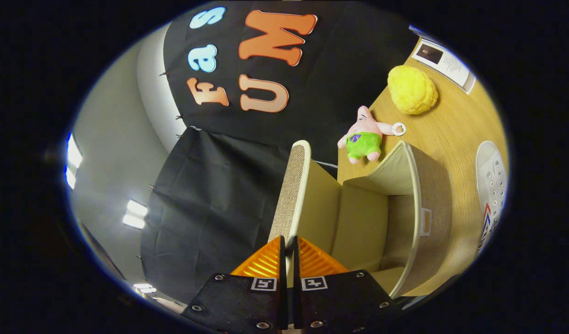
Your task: Open the storage box then place both shoes into the box .Put the left shoe in first, then the right shoe, with the right side of both shoes facing outward in a uniform manner.
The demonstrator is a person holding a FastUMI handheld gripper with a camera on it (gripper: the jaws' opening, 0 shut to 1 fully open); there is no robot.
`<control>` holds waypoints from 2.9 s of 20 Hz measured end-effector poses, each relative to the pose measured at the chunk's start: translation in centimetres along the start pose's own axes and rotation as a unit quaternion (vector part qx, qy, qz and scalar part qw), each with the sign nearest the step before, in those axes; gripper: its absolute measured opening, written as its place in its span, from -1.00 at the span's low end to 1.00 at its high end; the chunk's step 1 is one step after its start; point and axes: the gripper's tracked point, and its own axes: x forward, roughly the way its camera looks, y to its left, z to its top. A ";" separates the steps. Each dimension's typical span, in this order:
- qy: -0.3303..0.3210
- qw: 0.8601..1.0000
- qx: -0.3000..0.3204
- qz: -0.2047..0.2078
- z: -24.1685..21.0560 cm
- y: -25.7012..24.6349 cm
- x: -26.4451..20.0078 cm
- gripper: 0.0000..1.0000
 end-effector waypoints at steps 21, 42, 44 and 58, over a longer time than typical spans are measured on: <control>0.056 0.976 -0.184 -0.104 -7.1 4.5 16.8 0.05; -0.147 0.900 -0.239 -0.333 6.9 -8.4 -5.8 0.96; -0.155 0.889 -0.241 -0.356 7.7 -9.9 -8.1 0.96; -0.121 0.834 -0.222 -0.491 7.3 -23.2 -16.7 0.97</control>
